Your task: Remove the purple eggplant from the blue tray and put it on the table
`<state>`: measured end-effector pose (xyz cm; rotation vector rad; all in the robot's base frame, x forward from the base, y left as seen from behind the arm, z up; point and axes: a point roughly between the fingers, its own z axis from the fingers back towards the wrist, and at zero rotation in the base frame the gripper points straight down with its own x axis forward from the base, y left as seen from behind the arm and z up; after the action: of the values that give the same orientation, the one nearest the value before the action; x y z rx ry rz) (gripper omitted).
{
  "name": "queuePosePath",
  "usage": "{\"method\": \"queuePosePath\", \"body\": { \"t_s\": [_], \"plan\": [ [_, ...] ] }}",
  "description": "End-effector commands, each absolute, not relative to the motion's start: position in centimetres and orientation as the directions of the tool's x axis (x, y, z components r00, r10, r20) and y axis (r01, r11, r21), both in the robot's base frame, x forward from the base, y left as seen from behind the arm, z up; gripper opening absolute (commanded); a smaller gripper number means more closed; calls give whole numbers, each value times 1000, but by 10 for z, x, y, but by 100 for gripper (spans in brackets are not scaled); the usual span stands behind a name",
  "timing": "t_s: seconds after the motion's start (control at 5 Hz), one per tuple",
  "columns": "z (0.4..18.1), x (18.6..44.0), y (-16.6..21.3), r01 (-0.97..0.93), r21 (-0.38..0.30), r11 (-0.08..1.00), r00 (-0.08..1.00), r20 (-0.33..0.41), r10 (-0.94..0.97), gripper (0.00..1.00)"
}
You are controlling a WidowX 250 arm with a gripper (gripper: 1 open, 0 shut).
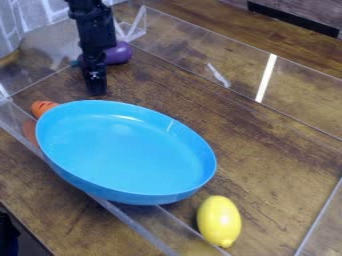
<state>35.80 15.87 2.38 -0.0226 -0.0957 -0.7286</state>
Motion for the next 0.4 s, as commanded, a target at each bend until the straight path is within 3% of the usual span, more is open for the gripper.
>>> {"method": "queuePosePath", "body": {
  "t_s": [0.0,0.2],
  "plan": [
    [33,364,187,678,52,733,725,120,-678,100],
    [37,364,181,673,54,737,728,123,-674,100]
  ]
}}
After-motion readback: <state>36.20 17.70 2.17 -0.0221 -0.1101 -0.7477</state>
